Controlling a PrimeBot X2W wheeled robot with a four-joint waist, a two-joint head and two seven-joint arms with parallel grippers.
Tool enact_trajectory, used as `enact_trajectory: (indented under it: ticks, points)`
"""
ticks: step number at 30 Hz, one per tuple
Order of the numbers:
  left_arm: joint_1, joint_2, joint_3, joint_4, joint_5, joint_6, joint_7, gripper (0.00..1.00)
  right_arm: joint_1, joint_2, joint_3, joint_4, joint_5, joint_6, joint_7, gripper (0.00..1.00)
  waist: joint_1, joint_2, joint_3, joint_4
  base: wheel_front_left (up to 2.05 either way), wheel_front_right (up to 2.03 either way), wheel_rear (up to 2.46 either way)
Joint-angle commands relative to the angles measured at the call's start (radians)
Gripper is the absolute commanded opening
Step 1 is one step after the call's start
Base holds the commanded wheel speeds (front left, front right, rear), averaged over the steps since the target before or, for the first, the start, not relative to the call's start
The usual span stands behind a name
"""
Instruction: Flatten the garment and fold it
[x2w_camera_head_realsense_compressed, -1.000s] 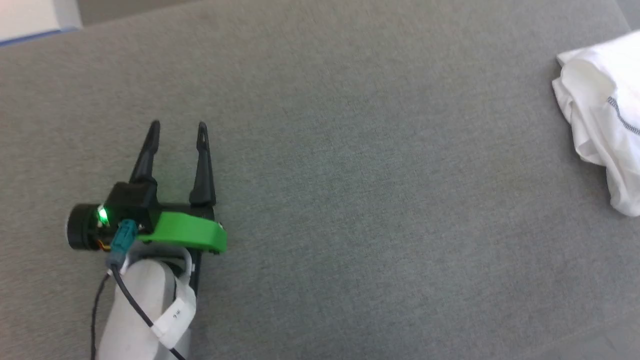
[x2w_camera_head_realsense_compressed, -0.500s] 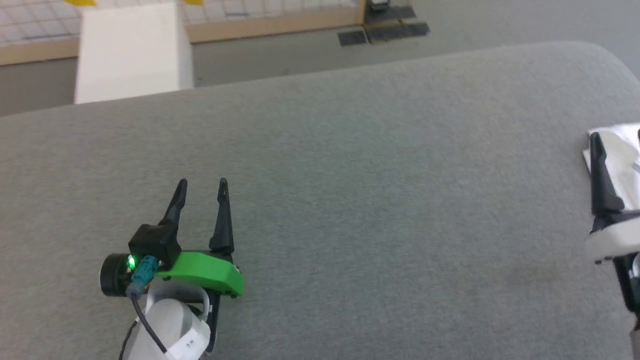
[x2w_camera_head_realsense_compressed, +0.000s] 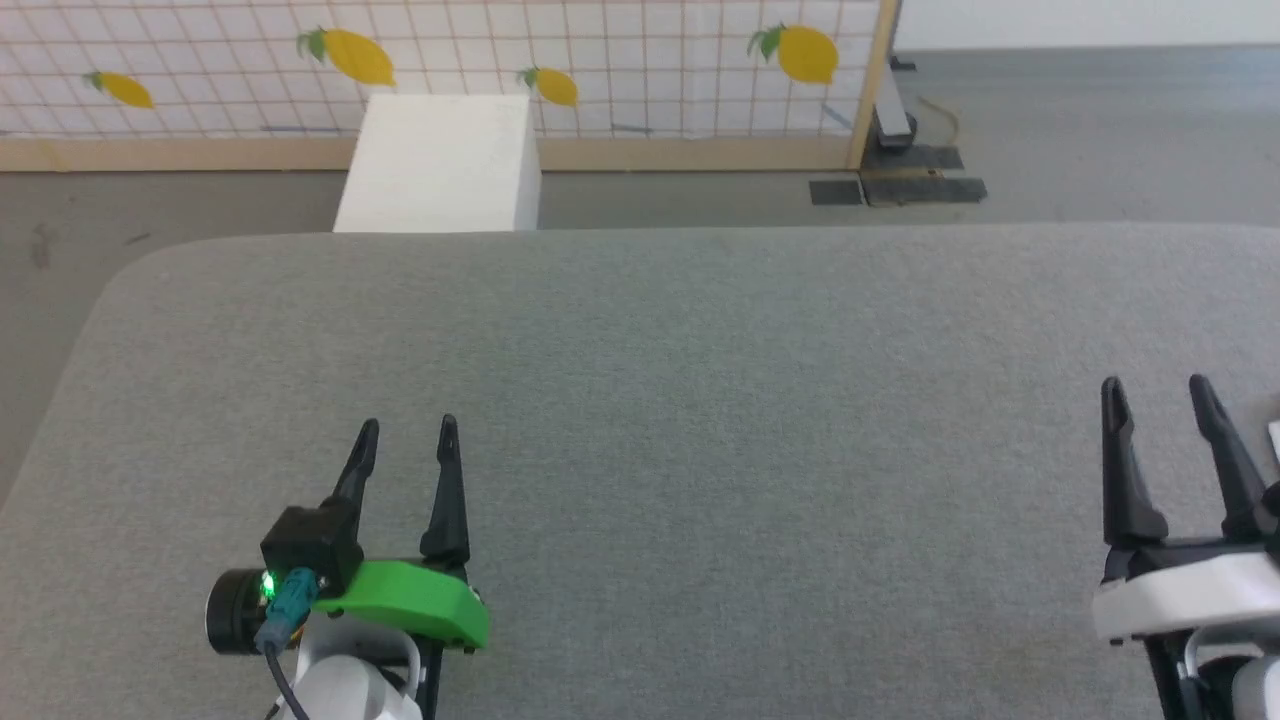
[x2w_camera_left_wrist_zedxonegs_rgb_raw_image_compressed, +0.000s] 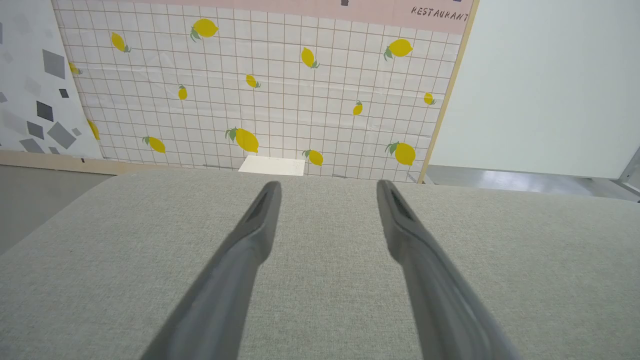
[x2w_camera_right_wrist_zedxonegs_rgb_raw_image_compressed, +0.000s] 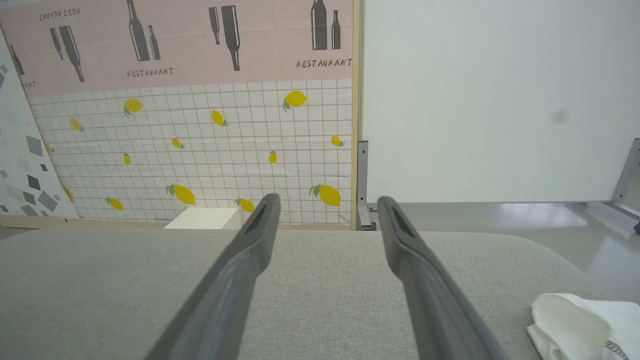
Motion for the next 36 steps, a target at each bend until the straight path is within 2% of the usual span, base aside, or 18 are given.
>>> enact_trajectory:
  ticks: [1, 12, 21, 36]
  points:
    - [0.021, -0.005, 0.001, -0.006, -0.015, -0.004, -0.005, 1.00, 0.021, 0.012, -0.002, -0.010, -0.012, -0.002, -0.016, 1.00, 0.0001, 0.0000, -0.035, 0.032, 0.00, 0.00, 0.00]
    - [0.106, -0.007, 0.008, -0.020, -0.017, -0.003, -0.005, 1.00, 0.136, 0.079, 0.023, -0.023, -0.057, -0.002, -0.043, 1.00, 0.0001, 0.0000, -0.074, 0.022, 0.00, 0.00, 0.00]
    - [0.157, -0.007, -0.004, -0.018, -0.028, 0.004, -0.005, 1.00, 0.179, 0.090, 0.045, 0.000, -0.065, -0.002, -0.036, 1.00, 0.0001, 0.0000, -0.096, 0.021, 0.00, 0.00, 0.00]
    - [0.149, -0.007, -0.023, -0.009, -0.043, 0.016, -0.005, 1.00, 0.173, 0.093, 0.056, 0.028, -0.051, -0.002, -0.035, 1.00, 0.0001, 0.0000, -0.084, 0.022, 0.00, 0.00, 0.00]
